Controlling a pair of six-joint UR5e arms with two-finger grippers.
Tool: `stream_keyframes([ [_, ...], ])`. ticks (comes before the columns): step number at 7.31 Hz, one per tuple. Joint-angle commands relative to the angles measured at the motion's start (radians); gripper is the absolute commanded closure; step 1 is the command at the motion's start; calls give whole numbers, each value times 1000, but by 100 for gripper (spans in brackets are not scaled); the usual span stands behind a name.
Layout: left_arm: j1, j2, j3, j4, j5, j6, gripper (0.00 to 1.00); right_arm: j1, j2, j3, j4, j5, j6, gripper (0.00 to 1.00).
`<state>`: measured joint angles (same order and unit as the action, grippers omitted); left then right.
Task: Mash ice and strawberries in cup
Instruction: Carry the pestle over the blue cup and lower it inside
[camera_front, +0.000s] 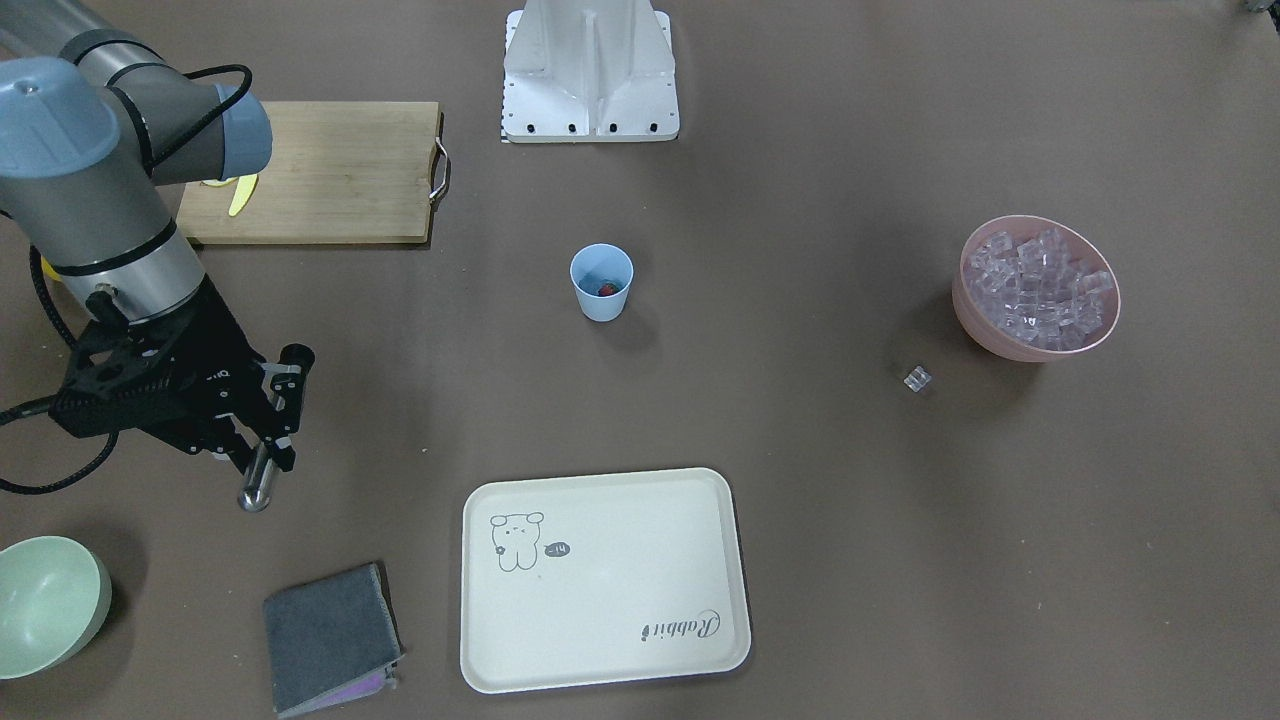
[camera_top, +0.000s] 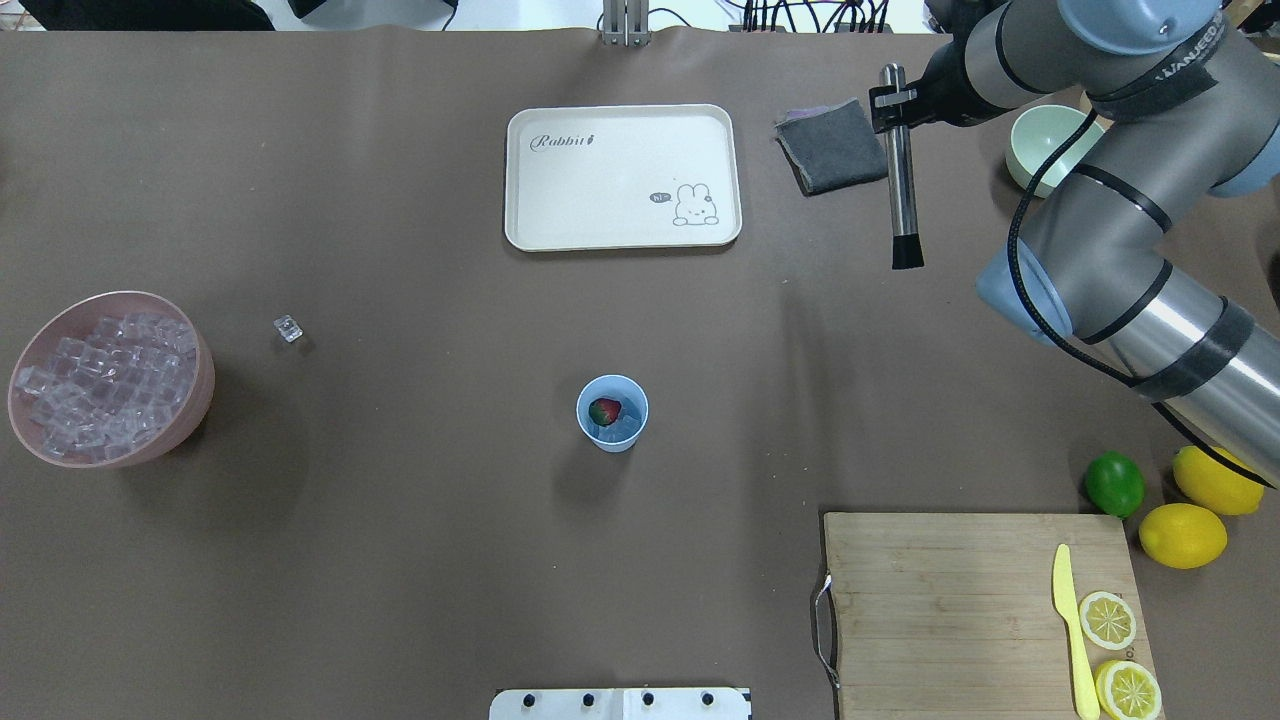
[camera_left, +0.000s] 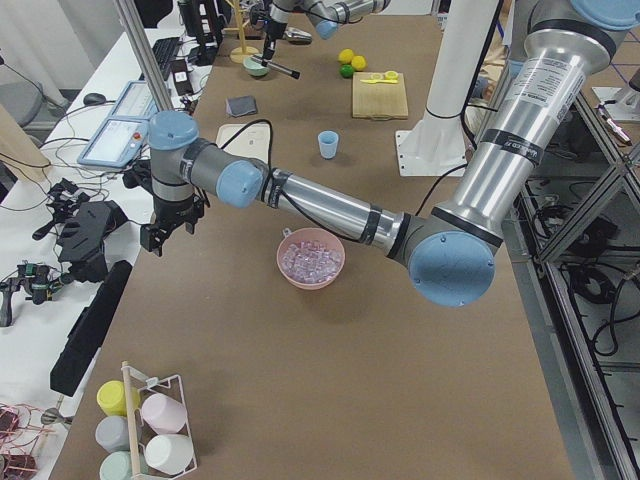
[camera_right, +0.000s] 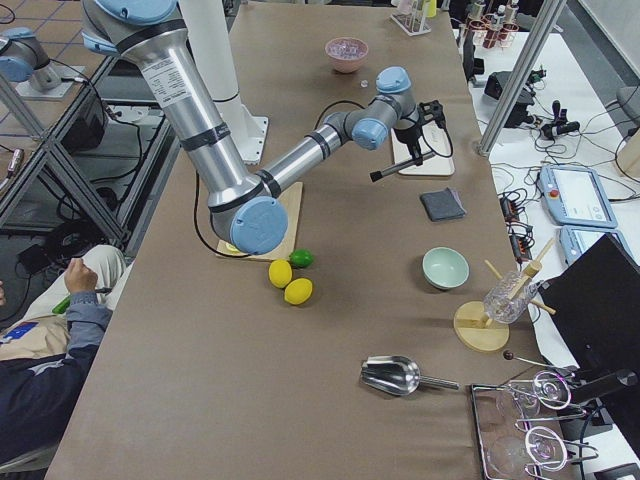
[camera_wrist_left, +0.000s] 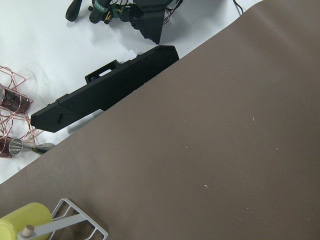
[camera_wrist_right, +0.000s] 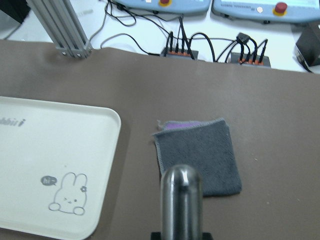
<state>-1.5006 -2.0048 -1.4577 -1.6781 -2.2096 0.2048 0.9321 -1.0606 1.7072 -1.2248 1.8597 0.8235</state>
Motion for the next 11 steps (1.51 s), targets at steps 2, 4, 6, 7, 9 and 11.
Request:
stream_keyframes([
  [2,-22,0,95,72,-2,-54,3,-151,34,107,53,-270,46,100],
  [4,-62,6,96,153,-4,-54,3,-250,88,120,64,-391,83,100],
  [6,-73,44,103,153,-4,-53,4,-373,94,121,214,-575,95,100],
  [7,-79,47,109,152,-5,-53,3,-416,93,124,246,-656,95,100],
  [9,-78,46,138,143,-5,-53,3,-513,103,127,249,-822,95,100],
  [11,-81,47,138,141,-5,-51,3,-637,105,117,338,-983,91,100],
])
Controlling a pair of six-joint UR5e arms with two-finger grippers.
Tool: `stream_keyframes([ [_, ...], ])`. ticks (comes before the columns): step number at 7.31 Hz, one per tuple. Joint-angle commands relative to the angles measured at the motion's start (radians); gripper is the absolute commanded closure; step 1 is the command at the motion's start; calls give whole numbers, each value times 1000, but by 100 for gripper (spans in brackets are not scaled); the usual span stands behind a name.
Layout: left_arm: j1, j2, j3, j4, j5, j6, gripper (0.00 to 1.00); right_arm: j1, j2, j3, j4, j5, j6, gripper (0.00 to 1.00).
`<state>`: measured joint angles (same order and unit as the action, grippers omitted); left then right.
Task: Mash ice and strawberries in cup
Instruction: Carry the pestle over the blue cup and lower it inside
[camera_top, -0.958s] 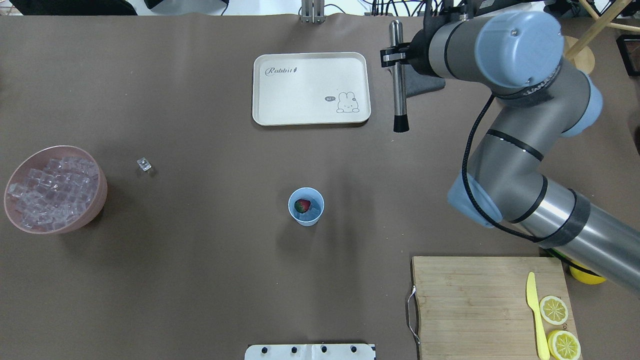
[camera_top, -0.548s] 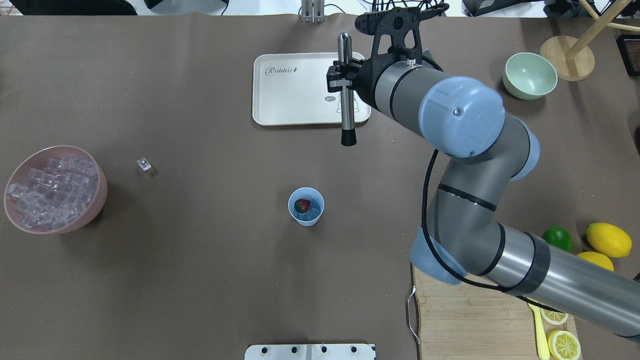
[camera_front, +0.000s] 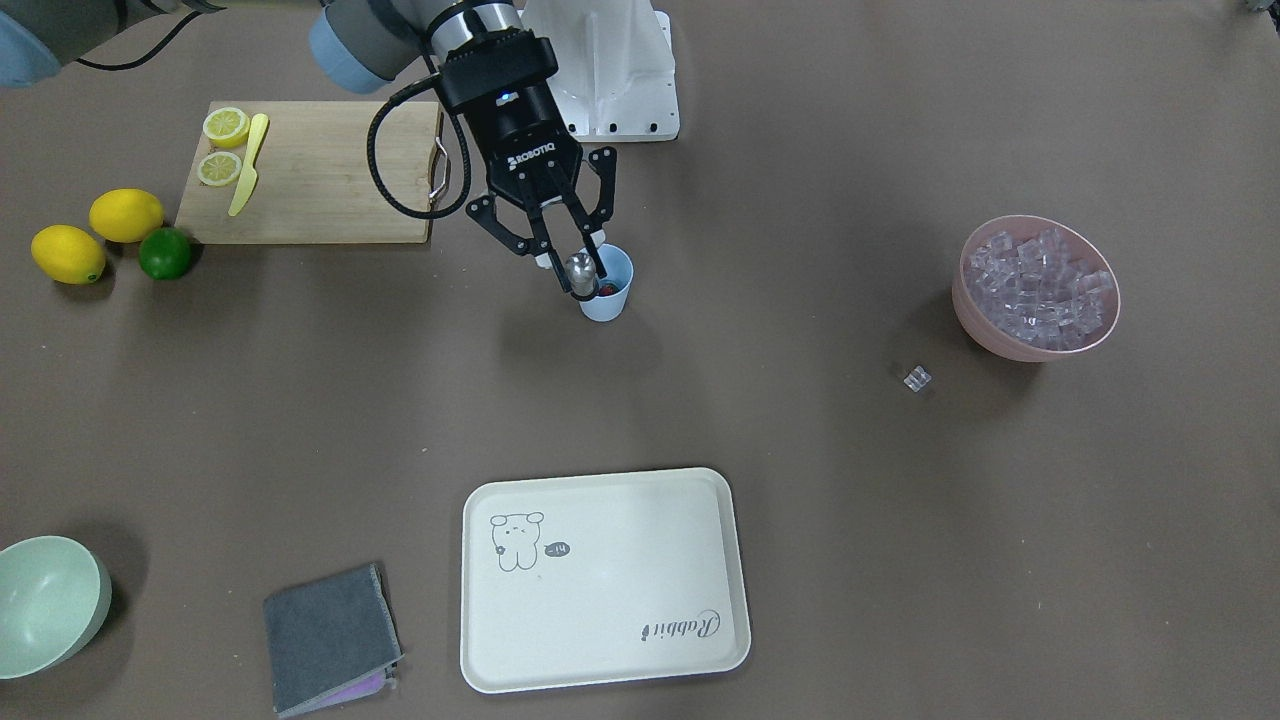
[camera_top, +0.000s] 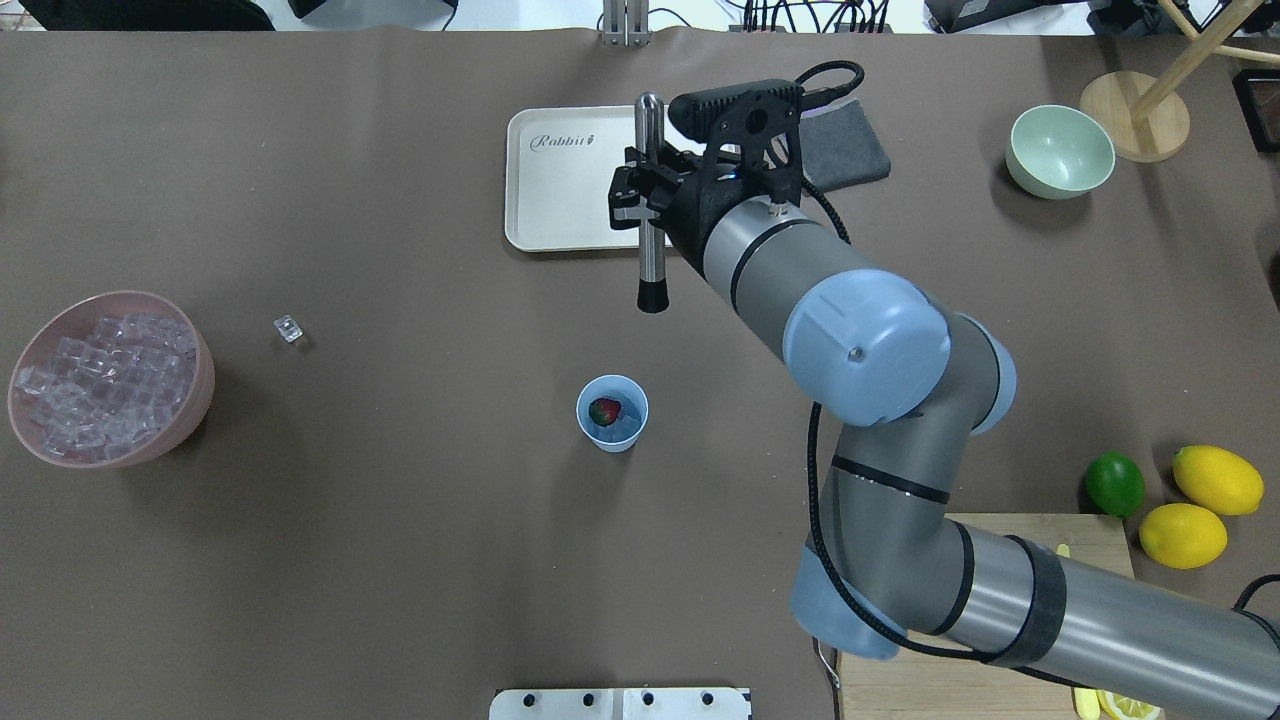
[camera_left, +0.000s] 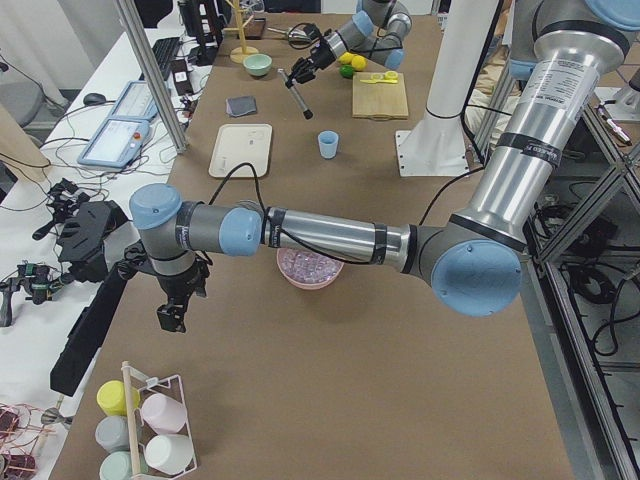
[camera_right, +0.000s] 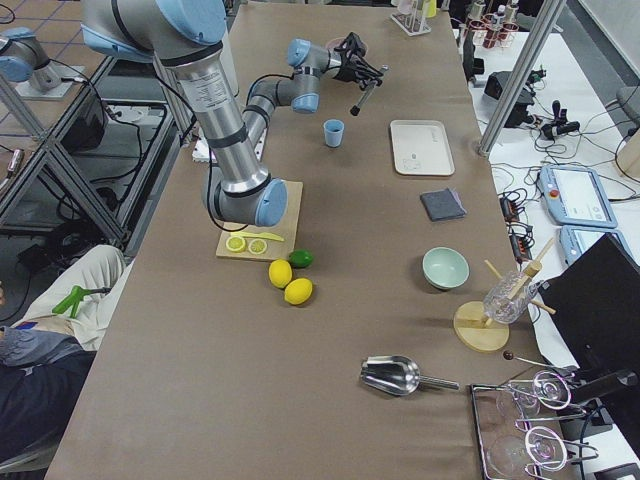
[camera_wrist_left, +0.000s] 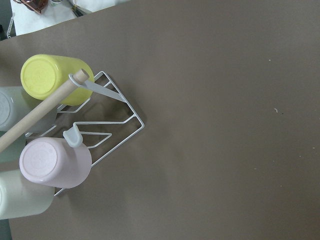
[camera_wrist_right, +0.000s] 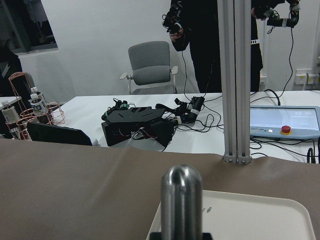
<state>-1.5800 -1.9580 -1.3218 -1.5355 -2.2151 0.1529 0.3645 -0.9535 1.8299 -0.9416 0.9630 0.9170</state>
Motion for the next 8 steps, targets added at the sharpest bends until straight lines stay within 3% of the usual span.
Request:
stream_keyframes([
  [1,-2,1,9,-3,2,2,3,-102,-8,-6,64,-146,-6,100],
  [2,-2,7,10,-6,0,2,3,-146,-10,-8,66,-240,-4,100],
  [4,-2,19,9,-9,0,7,3,-197,-28,-17,64,-338,-7,100],
  [8,-2,48,7,-61,0,5,3,-223,-34,-47,66,-356,-4,100],
])
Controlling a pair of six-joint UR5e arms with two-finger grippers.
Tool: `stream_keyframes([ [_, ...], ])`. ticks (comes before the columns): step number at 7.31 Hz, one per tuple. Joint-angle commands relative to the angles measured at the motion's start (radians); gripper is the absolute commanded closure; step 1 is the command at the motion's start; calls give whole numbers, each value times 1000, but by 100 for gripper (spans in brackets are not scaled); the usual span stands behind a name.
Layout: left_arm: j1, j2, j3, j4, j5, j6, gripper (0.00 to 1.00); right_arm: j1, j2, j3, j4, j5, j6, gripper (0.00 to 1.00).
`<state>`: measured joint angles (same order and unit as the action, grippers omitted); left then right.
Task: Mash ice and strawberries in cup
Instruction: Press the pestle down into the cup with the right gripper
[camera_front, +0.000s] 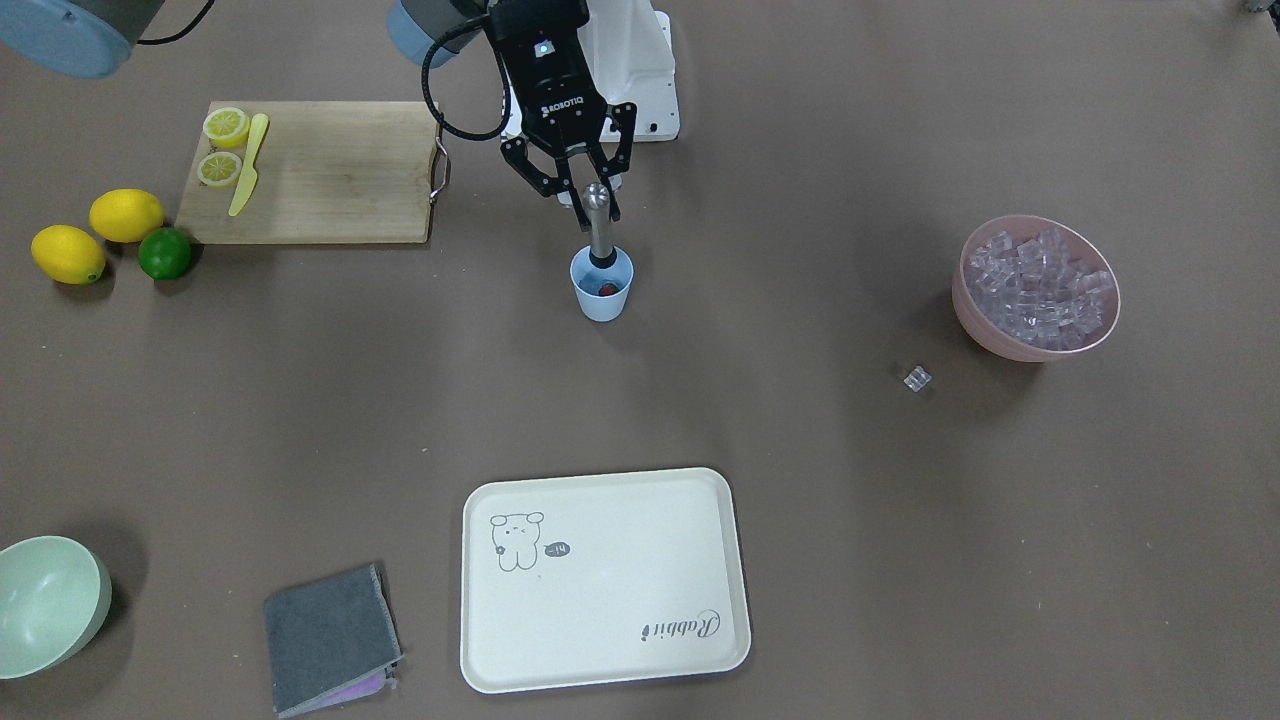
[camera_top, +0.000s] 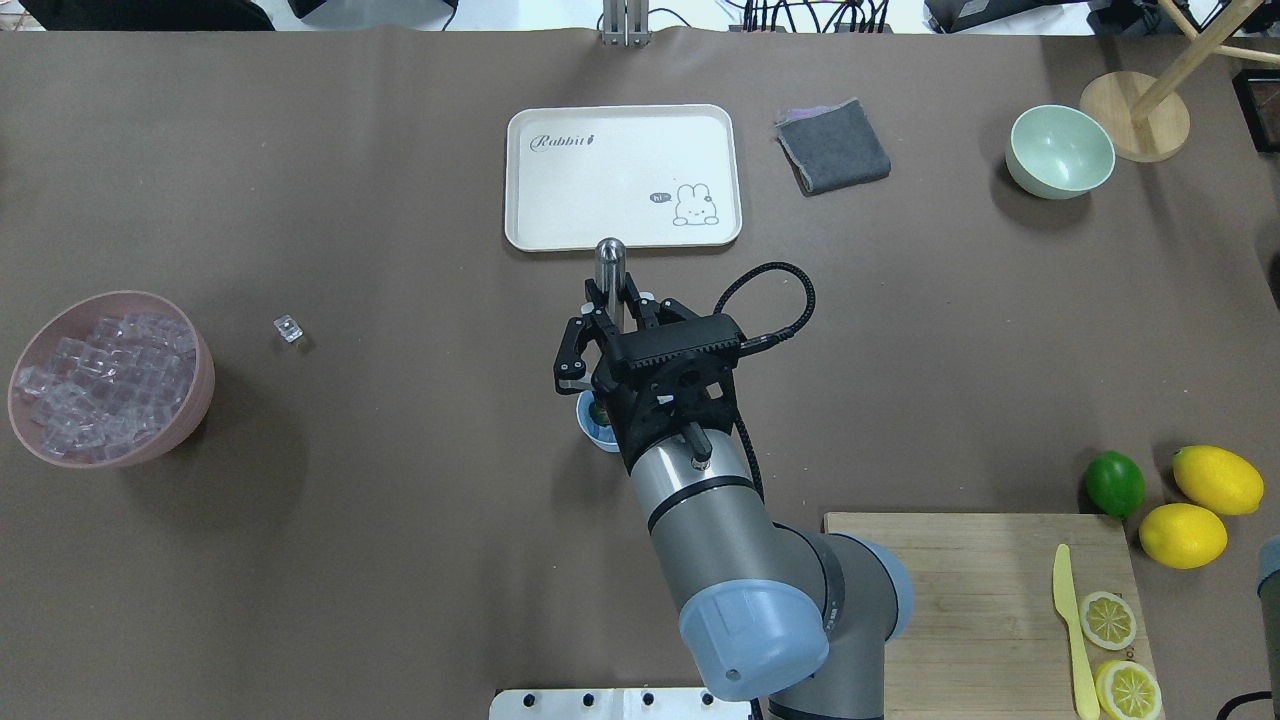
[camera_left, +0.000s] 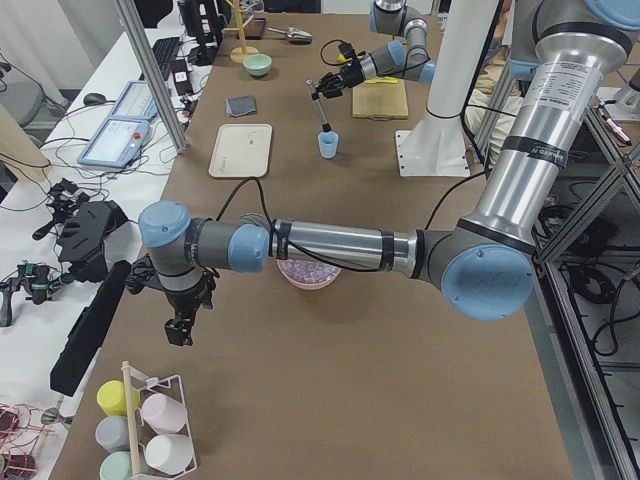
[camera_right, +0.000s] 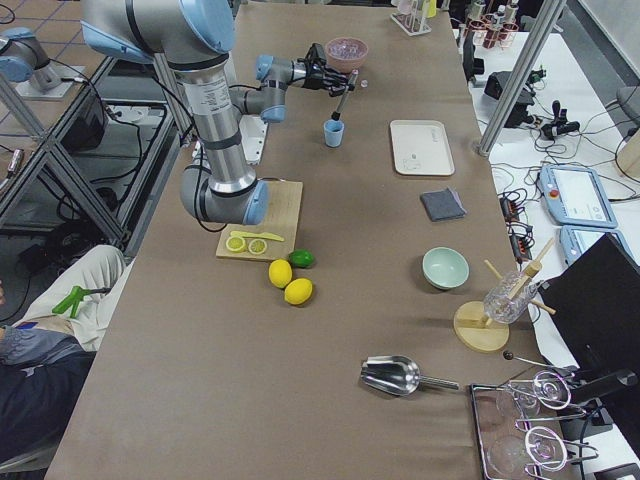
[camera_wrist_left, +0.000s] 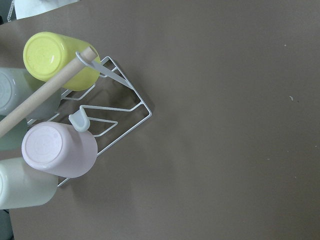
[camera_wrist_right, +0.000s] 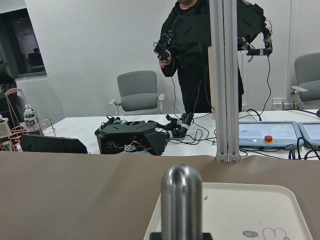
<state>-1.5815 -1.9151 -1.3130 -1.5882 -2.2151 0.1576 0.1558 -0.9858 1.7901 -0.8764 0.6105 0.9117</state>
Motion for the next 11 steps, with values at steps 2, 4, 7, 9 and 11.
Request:
stream_keyframes([
  [2,0,11,-3,-13,0,0,3,-15,-2,-26,1,-3,4,100],
  [4,0,31,-2,-50,0,-1,3,-16,-2,-47,1,-5,6,100],
  [7,2,30,4,-50,0,-1,3,-19,2,-75,1,2,7,100],
  [9,2,28,8,-52,2,-1,3,-27,7,-80,1,5,9,100],
  [11,2,33,11,-64,2,-3,3,-28,9,-86,1,6,7,100],
])
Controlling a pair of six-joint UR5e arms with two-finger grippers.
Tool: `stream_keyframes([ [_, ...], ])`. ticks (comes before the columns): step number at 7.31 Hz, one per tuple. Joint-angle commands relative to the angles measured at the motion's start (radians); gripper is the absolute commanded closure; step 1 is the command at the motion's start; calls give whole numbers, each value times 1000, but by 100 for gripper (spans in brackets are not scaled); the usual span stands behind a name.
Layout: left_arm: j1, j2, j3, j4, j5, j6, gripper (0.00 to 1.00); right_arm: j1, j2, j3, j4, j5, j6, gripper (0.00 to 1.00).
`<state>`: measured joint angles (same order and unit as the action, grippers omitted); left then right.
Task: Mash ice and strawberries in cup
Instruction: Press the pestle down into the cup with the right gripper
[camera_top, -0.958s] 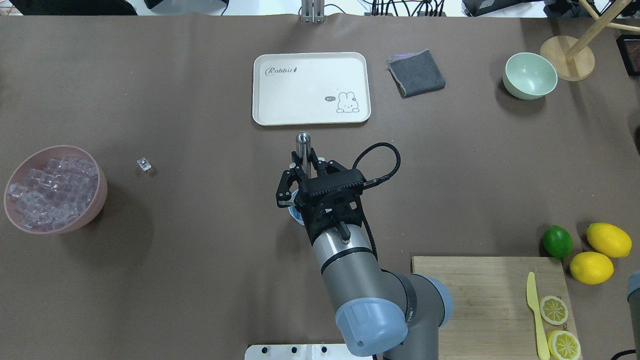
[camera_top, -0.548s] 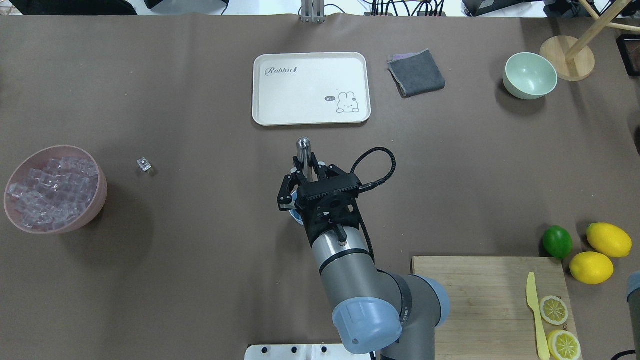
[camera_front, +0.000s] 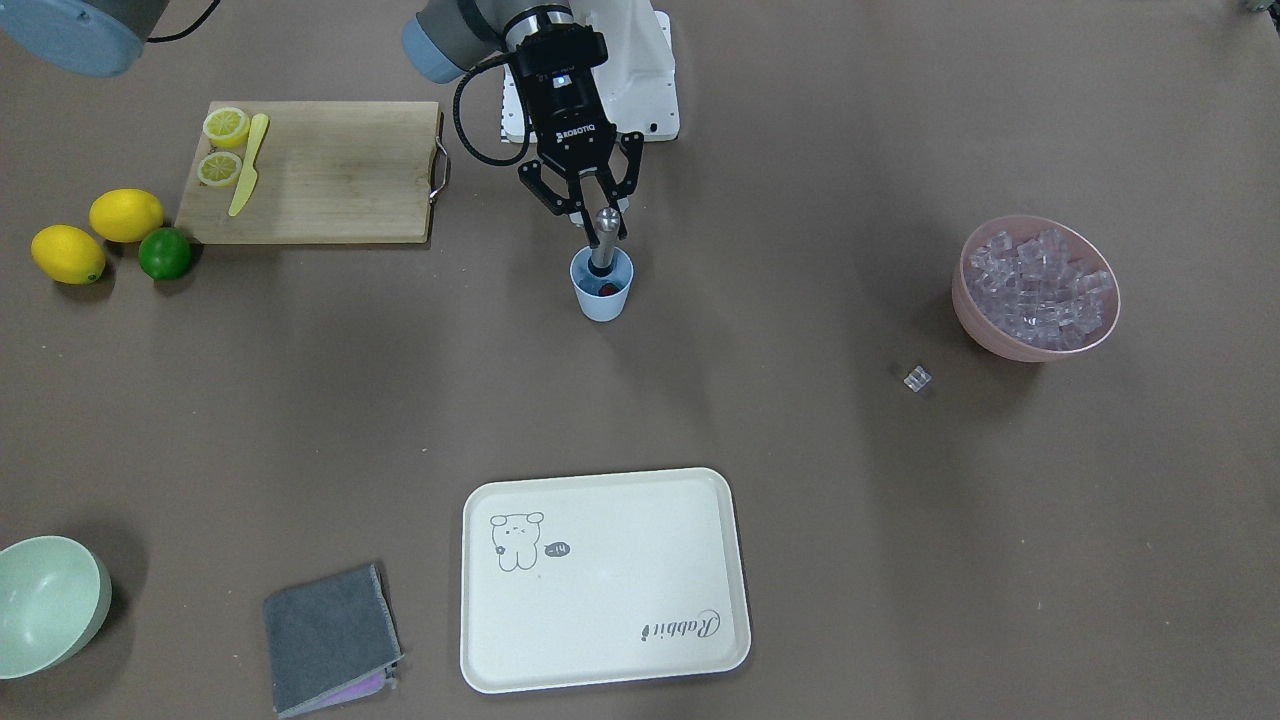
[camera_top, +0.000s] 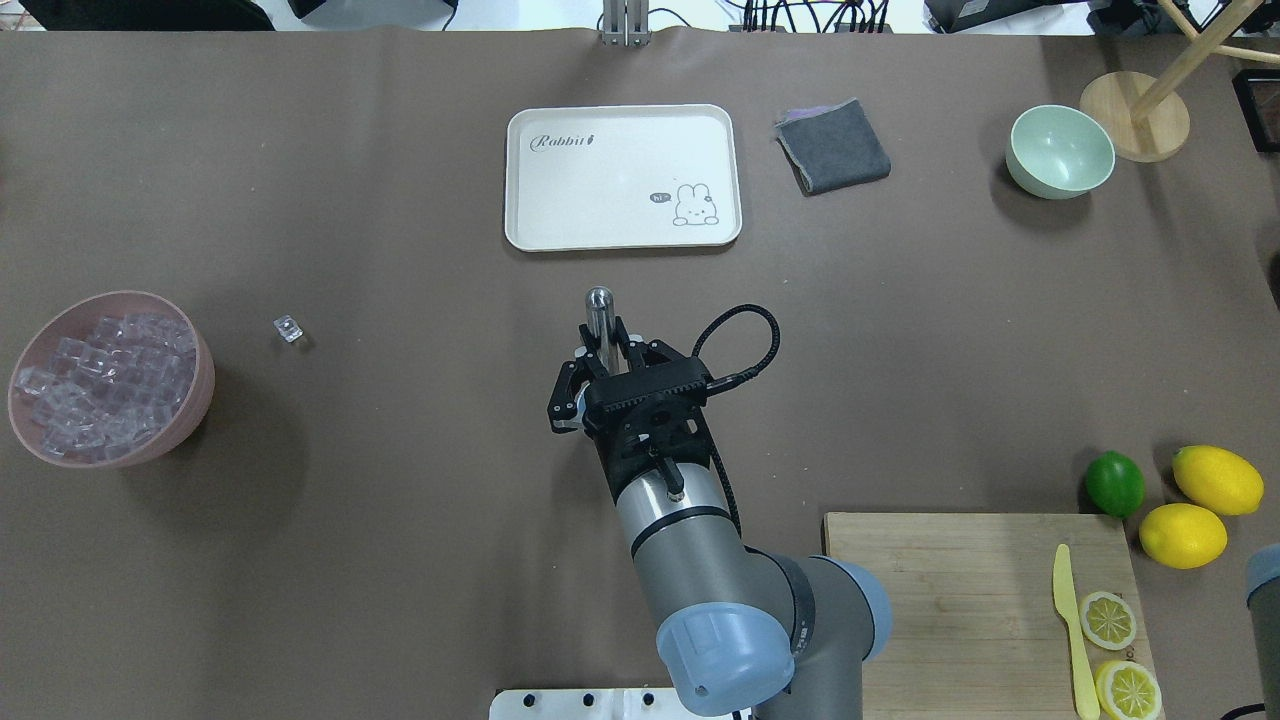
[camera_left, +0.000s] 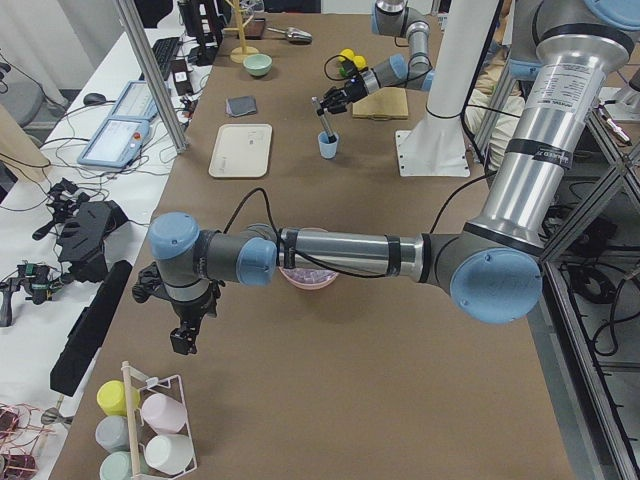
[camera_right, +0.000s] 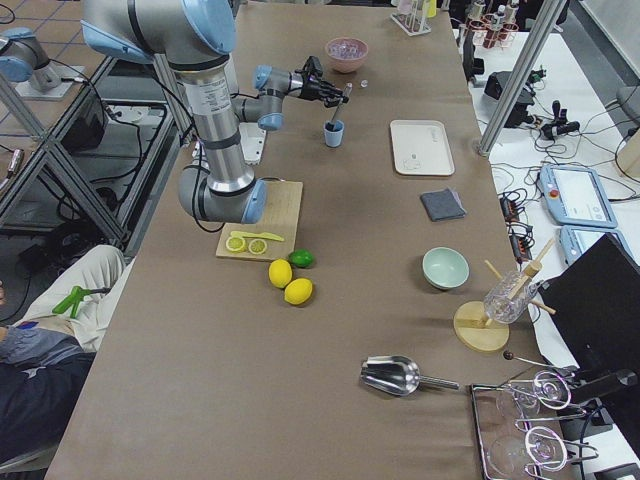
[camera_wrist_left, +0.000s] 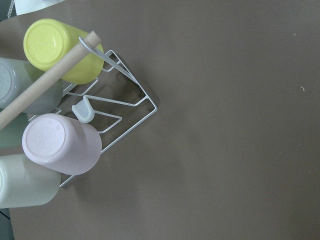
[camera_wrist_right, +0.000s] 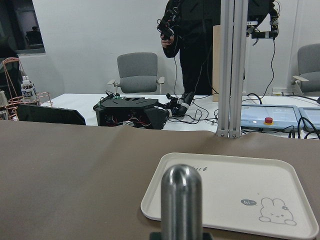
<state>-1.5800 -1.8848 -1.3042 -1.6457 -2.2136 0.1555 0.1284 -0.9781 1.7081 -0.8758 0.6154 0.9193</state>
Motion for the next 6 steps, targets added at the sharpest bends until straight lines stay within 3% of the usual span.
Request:
stream_keyframes([
  [1,0,3,0,-6,0,-1,3,-1,3,-2,0,3,-2,100],
  [4,0,3,0,-6,0,-2,3,19,3,76,-2,30,-42,100],
  [6,0,9,6,-8,0,-2,3,36,4,71,-2,35,-45,100],
])
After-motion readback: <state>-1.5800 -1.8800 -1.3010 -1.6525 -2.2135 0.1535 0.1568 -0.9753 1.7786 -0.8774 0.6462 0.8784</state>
